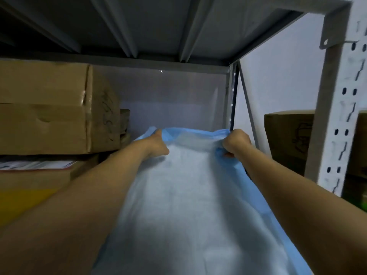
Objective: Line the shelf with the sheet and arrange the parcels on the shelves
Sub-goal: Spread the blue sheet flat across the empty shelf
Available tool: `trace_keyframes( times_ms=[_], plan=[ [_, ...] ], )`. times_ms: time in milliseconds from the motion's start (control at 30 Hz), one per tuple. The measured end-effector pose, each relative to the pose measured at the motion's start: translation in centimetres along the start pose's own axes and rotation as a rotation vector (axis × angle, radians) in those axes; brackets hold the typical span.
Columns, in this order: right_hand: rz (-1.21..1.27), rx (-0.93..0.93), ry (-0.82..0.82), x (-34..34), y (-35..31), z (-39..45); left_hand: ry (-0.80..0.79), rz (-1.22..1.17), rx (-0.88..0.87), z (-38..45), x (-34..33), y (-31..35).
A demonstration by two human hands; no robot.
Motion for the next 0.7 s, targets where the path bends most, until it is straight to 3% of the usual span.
trace_keyframes(
  times_ms=[100,233,333,400,533,700],
  plan=[
    [-0.043,0.006,0.015,-1.5,0.0,2.8,-0.069,-0.027,0.022,1.9,-2.2,-0.7],
    [-0.229,0.108,0.076,-3.5,-1.0,5.9,0.012,-0.037,0.007,5.7,-3.4,-0.4],
    [-0.287,0.265,-0.026,-6.8,-1.8,7.2,0.021,0.027,0.012,8.4,-4.9,-0.5],
    [-0.350,0.312,-0.119,-9.3,-1.1,7.9,-0.066,0.096,0.040,9.5,-7.1,-1.3],
    [-0.533,0.221,-0.301,-13.3,2.5,9.2,-0.234,0.242,0.061,10.3,-11.6,-3.7],
    [-0.512,0.006,-0.315,-14.5,5.7,11.3,-0.354,0.117,0.116,11.9,-15.2,-5.3]
  ],
)
Point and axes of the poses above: each hand's wrist, its own z-axis towards the middle knuckle, its own x-axis out of the back of the hand, y = z × x, the point moved 8 cm from there along z, towards the middle knuckle, and after that the axes turned 3 degrees about y, right-handed, at the moved point
